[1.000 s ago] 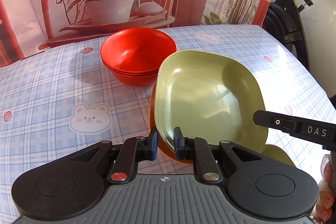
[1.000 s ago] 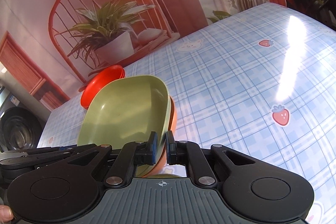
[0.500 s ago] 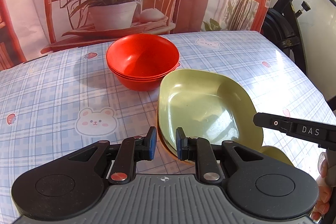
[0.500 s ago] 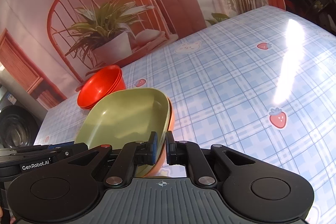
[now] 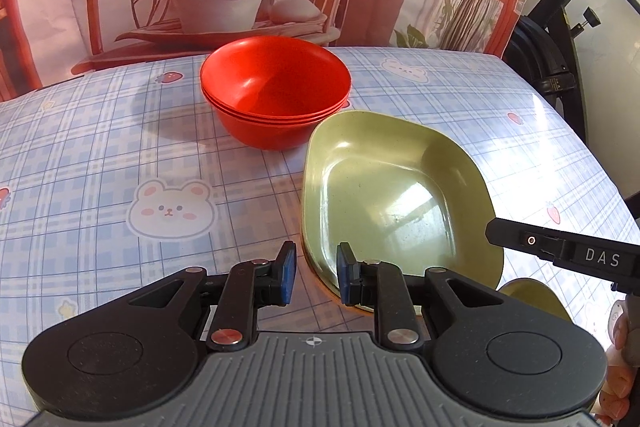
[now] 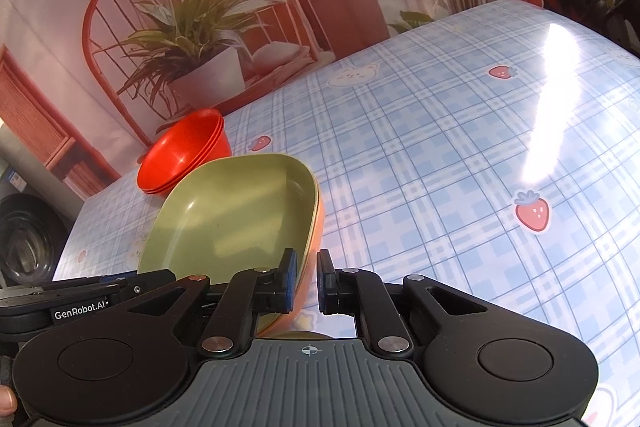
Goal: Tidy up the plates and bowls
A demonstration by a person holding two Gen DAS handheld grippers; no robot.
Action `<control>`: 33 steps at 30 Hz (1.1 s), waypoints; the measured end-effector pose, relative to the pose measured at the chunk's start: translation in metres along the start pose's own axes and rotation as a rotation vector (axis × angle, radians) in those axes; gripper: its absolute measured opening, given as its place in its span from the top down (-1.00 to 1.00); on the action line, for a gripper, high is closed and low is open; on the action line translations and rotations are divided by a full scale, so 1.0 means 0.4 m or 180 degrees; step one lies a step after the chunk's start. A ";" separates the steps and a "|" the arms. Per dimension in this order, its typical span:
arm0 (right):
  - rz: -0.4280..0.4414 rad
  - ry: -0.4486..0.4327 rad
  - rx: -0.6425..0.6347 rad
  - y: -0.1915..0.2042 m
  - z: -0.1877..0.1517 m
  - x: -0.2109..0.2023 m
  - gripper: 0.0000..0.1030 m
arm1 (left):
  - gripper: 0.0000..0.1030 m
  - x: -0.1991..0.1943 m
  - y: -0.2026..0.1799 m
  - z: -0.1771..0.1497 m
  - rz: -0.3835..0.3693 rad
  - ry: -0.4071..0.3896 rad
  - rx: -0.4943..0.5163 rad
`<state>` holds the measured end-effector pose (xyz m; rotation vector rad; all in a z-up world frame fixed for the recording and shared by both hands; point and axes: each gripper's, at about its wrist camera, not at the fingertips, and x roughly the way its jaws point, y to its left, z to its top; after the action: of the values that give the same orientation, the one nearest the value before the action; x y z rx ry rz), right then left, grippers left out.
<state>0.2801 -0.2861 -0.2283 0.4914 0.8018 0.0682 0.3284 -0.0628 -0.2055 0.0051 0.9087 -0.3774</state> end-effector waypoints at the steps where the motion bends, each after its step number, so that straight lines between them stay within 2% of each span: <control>1: 0.0017 0.0018 0.0002 0.002 0.000 0.000 0.84 | 0.58 0.000 0.000 -0.004 -0.0019 0.0000 -0.0019; 10: 0.0029 0.0035 0.0030 0.000 -0.002 -0.016 0.87 | 0.57 -0.024 -0.006 -0.039 -0.0062 0.0047 -0.0156; 16: 0.0018 -0.0004 0.0017 -0.004 0.006 -0.034 0.85 | 0.47 -0.042 -0.015 -0.063 -0.0113 0.0025 -0.0195; 20: 0.0016 -0.0122 -0.0209 0.004 0.015 -0.086 0.81 | 0.44 -0.083 -0.001 -0.071 -0.0042 -0.0107 -0.0291; 25: -0.0081 -0.0176 -0.0644 0.016 -0.011 -0.147 0.79 | 0.44 -0.161 -0.022 -0.099 -0.0070 -0.0297 -0.0354; 29: -0.0084 -0.0184 -0.0883 0.016 -0.052 -0.191 0.78 | 0.44 -0.191 -0.055 -0.148 -0.0217 -0.0296 -0.0469; 33: -0.0151 -0.0148 -0.1083 0.019 -0.096 -0.221 0.75 | 0.44 -0.194 -0.091 -0.191 -0.0238 -0.0264 -0.0450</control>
<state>0.1921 -0.2853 -0.1881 0.1517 0.7377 0.1460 0.2150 -0.0597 -0.1876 -0.1736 0.8535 -0.3794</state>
